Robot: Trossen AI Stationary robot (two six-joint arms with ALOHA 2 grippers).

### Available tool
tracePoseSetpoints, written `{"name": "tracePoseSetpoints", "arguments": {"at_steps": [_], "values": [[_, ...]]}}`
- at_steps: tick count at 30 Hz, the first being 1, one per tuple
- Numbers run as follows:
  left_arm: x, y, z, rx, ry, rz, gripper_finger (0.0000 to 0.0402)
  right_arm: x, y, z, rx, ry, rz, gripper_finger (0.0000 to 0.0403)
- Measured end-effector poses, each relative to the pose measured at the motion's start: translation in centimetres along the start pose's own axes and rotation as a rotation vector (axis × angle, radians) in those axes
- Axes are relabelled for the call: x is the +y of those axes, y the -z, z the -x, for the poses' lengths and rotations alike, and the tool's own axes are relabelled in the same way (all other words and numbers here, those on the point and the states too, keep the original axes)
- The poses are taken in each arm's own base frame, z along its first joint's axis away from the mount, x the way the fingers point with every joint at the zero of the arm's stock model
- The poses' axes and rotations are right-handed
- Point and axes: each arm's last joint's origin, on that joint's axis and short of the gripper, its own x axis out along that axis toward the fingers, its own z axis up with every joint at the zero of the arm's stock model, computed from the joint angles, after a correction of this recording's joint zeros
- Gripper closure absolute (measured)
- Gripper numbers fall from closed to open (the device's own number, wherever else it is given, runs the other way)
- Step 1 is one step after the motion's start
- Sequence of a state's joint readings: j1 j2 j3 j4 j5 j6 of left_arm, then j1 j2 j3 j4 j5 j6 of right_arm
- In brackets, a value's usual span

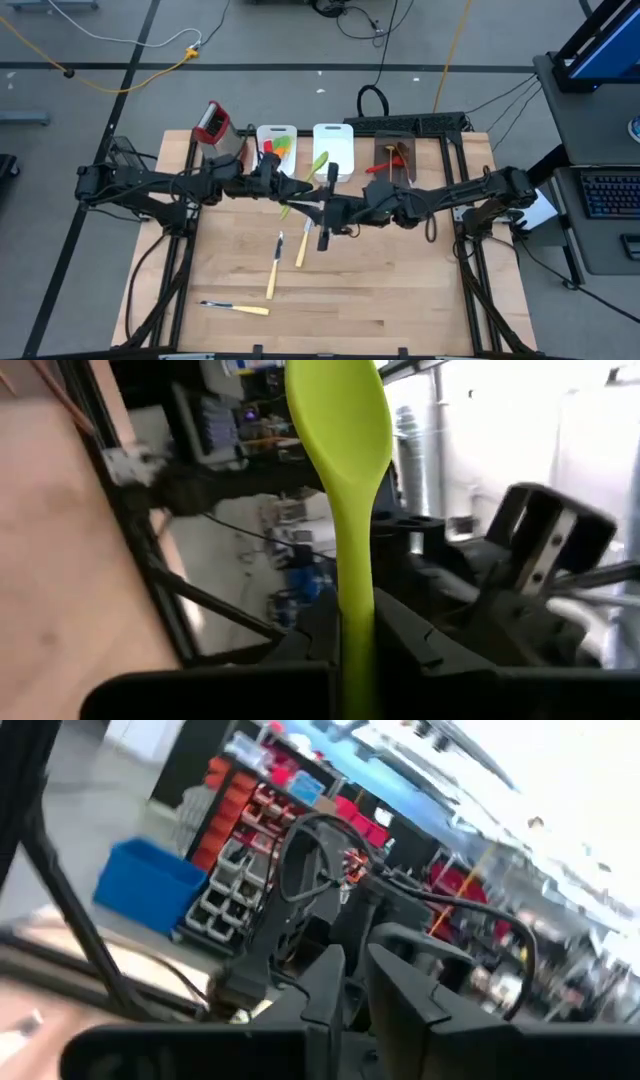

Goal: Pick & Place Kitchen Items
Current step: Put the light green serving spoon into the black bin

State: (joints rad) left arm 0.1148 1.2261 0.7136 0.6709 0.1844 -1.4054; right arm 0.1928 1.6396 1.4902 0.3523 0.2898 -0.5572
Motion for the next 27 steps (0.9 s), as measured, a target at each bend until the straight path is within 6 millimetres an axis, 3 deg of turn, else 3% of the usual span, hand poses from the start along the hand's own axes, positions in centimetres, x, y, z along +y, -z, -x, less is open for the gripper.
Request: {"name": "tracePoseSetpoints", "arguments": {"at_steps": [10,18,27], "values": [[0.9,-1.1,0.2,-0.052,-0.091,-0.274,0.0381,-1.3,-0.9,3.0,0.187,-0.017,-0.461,0.0293],[0.4,-1.8,0.5,-0.101,-0.075,-0.439,0.0381,-1.2,-0.3,4.4,0.347,-0.05,-0.762,0.0228],[-1.2,-0.9,0.4,-0.127,0.075,-0.565,0.0381,-1.1,0.8,3.8,0.35,-0.075,-0.864,0.0171]]}}
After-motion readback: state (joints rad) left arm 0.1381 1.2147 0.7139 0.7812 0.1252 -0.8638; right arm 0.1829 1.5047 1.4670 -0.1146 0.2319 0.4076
